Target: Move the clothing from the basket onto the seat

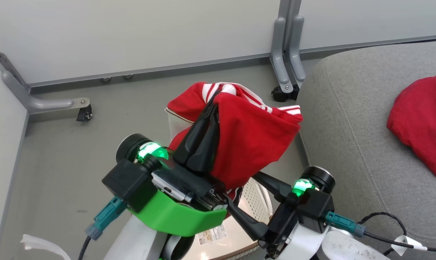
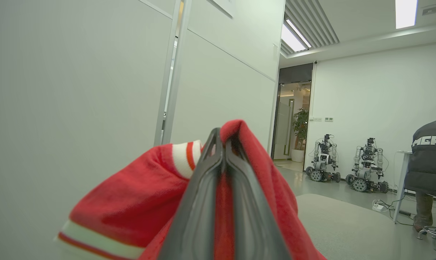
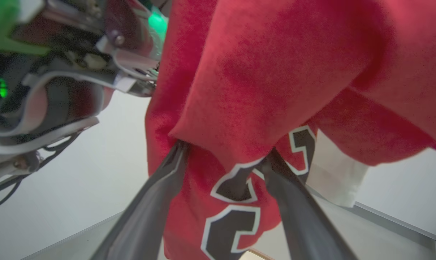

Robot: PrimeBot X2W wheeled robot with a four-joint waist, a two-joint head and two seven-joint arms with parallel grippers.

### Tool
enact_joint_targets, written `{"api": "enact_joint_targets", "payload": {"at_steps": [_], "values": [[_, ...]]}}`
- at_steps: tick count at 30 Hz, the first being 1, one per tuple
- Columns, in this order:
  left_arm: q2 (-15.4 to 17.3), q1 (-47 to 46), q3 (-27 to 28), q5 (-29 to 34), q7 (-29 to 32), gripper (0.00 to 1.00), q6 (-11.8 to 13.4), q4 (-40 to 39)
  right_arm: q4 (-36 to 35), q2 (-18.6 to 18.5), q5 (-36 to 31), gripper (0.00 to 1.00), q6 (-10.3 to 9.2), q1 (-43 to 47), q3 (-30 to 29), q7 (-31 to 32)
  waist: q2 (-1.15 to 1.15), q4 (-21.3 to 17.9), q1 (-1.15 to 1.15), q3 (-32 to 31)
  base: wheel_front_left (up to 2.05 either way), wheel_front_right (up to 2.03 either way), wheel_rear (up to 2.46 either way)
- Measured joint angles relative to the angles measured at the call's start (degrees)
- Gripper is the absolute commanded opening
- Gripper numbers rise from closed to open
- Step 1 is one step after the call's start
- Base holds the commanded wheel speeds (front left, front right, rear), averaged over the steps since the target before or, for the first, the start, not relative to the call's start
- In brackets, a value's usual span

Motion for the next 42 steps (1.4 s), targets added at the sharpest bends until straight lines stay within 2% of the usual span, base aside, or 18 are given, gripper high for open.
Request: {"api": "enact_joint_targets", "payload": {"at_steps": [15,16,17,18,42], "values": [[0.0,-0.1,-3.1,0.3,0.0,0.0,0.0,2.5,2.3,2.4,-1.9,1.0,0.0,-1.0,0.5,0.0,0.0,0.8,0.0,-0.5,0.0,0.0,0.0],[0.0,-0.1,-3.2,0.3,0.0,0.0,0.0,2.6,2.6,2.6,-1.9,0.94,0.0,-1.1,0.4,0.0,0.0,0.8,0.0,-0.5,0.0,0.0,0.0],[0.0,-0.1,-3.3,0.2,0.0,0.0,0.0,2.6,2.7,2.8,-1.8,0.27,0.0,-1.1,0.5,0.0,0.0,0.8,0.0,-0.5,0.0,0.0,0.0],[0.0,-0.1,-3.4,0.2,0.0,0.0,0.0,2.6,2.8,2.8,-1.8,0.0,0.0,-1.2,0.6,0.0,0.0,0.8,0.0,-0.5,0.0,0.0,0.0],[0.0,-0.1,-2.1,0.0,0.0,0.0,0.0,2.5,3.2,3.9,-2.5,0.0,0.0,-0.1,-2.6,0.0,0.0,0.5,0.0,-0.8,0.0,0.0,0.0]]}}
